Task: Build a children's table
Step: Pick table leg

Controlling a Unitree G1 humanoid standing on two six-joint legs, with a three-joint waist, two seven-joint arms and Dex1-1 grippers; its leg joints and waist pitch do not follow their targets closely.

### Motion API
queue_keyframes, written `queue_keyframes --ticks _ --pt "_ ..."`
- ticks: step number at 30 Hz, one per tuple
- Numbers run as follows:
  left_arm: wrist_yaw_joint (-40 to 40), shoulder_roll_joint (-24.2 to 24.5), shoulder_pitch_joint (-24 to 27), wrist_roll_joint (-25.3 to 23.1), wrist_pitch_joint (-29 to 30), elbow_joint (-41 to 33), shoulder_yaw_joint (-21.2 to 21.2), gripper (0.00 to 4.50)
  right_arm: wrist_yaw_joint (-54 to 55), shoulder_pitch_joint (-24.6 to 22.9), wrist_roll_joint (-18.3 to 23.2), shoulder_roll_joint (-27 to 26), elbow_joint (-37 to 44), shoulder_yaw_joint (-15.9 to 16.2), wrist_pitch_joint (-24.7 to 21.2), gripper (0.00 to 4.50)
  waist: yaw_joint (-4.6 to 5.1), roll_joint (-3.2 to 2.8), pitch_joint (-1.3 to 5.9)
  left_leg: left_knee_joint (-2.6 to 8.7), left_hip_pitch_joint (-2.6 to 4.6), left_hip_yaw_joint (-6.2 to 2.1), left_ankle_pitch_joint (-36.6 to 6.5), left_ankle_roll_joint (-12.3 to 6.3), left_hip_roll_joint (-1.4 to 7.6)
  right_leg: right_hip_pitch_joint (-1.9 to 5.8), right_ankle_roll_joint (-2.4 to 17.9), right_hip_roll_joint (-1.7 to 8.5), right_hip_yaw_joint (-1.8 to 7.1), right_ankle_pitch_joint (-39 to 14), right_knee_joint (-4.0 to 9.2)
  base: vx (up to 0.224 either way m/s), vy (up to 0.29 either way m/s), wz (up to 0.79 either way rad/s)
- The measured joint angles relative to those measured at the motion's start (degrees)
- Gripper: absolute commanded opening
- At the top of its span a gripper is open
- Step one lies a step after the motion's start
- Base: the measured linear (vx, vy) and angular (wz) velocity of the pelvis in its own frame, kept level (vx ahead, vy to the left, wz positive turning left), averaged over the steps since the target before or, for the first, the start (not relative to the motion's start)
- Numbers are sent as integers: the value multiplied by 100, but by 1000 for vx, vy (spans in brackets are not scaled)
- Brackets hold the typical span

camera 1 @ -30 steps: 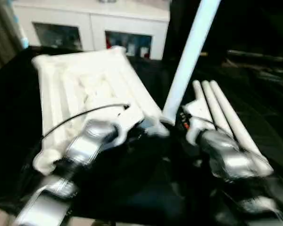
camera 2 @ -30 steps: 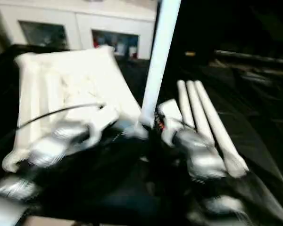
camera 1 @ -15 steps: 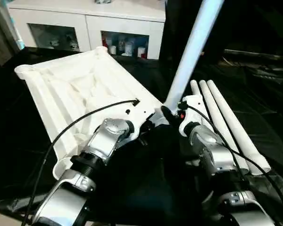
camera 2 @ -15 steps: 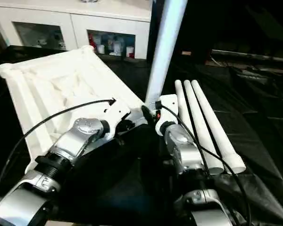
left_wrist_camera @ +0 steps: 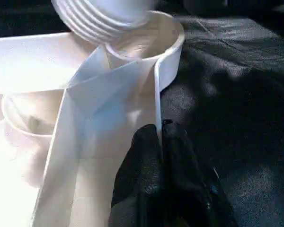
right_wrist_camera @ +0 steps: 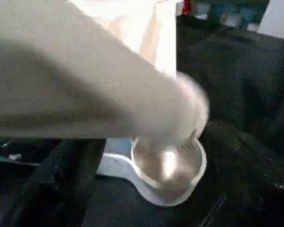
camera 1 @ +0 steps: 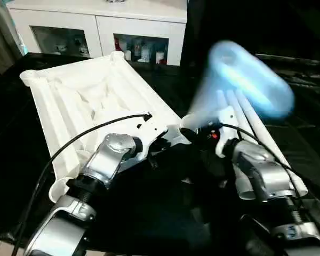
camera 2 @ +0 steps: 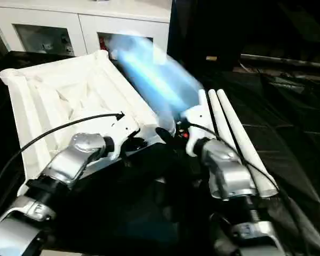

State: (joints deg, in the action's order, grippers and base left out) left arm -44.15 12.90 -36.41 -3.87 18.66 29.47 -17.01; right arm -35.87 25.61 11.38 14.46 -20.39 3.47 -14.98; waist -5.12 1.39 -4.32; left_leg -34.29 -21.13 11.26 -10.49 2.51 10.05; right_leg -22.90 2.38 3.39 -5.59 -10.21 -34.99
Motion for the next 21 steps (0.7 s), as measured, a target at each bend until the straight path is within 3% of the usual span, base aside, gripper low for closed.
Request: queue_keyframes --ticks 15,21 --pt "-231 162 189 -3 170 -444 -90 0 418 84 -83 -189 -186 34 -212 370 -41 -4 -2 -3 -11 0 -1 -1 0 -5 0 1 0 -1 4 0 0 0" --pt "-172 145 192 -4 268 -482 -87 0 1184 177 -126 -266 -537 -500 -260 370 -33 -15 0 -3 -8 0 0 0 0 -3 0 1 0 0 3 0 0 0"
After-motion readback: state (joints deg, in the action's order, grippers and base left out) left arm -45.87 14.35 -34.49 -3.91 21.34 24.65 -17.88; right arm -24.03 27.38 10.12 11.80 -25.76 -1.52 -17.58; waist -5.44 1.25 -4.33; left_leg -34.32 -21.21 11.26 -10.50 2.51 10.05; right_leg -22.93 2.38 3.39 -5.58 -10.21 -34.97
